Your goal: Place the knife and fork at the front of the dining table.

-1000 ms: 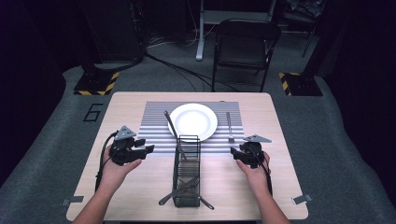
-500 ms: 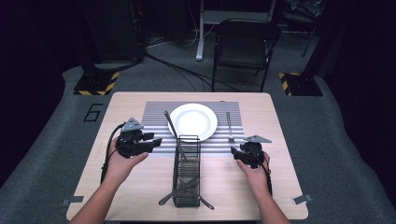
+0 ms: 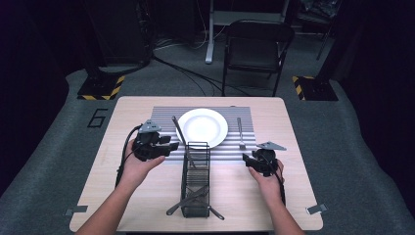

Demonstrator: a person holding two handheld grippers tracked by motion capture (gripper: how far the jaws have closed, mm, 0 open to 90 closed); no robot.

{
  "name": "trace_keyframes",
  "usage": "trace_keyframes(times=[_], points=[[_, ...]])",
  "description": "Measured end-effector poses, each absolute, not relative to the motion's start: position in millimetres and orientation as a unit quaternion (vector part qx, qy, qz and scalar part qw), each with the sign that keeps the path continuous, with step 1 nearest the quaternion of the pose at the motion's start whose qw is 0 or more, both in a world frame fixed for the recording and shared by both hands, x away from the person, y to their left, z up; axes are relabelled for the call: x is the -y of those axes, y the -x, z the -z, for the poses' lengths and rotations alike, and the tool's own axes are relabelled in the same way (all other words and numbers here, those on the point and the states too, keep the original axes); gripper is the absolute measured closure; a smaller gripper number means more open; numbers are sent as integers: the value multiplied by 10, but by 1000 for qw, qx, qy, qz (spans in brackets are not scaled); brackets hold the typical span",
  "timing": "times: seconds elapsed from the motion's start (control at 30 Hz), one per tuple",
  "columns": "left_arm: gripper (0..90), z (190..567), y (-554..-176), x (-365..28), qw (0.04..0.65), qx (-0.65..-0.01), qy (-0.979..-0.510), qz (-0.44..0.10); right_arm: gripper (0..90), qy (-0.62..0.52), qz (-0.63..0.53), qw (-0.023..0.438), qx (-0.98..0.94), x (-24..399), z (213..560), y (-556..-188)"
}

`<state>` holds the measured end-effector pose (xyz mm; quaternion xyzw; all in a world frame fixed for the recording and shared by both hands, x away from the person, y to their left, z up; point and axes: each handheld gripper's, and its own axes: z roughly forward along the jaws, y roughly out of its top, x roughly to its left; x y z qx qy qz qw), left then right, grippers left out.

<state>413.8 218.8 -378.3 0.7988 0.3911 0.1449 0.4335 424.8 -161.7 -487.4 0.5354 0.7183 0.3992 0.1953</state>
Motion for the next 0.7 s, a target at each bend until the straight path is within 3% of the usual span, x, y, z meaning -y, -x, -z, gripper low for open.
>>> trace_keyframes(times=[0.7], points=[[573, 3901, -4300, -1915, 431, -379, -809, -127, 529, -534, -400, 196, -719, 1602, 4861, -4243]])
